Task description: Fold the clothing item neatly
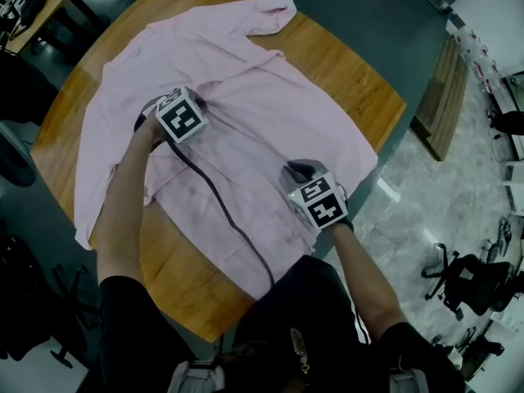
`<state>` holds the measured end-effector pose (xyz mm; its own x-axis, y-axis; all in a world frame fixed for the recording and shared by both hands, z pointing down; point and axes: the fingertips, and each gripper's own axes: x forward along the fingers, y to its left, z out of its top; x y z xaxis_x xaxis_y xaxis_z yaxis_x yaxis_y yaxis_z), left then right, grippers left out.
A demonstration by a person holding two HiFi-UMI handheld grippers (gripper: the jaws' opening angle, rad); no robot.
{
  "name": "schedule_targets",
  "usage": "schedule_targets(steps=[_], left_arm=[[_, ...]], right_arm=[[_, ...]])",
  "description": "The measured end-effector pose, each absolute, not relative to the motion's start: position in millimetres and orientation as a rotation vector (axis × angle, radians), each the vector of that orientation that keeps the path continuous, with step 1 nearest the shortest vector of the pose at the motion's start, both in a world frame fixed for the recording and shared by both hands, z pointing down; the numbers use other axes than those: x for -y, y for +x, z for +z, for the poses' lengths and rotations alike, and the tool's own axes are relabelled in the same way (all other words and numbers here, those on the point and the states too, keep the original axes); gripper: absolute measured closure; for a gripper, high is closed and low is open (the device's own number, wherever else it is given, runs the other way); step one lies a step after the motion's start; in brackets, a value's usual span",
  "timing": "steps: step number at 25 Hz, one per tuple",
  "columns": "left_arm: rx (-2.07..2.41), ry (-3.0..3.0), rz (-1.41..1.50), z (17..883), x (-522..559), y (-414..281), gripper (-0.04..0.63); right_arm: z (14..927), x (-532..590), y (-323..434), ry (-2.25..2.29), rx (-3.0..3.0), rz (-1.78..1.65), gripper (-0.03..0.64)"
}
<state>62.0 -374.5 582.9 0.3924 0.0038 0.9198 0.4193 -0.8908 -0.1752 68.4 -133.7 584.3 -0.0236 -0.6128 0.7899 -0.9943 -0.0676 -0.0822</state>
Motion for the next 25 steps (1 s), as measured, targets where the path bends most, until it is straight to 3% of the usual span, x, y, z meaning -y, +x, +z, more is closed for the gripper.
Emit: schedule_targets(steps=[7,17,25], left_arm=[[0.268,-2.481,-1.352,547,362,71,0.434],[0.758,-2.504,-1.265,547,218,95,0.446],[0.823,-2.464,-1.312,548,187,110,0.456]], right_arm=[[565,108,66,1.758,1.722,0.921,0.584],[576,48,79,1.762,1.585,0.907,0.584],[576,38,104,1.78,1.565,0.912,0.607]])
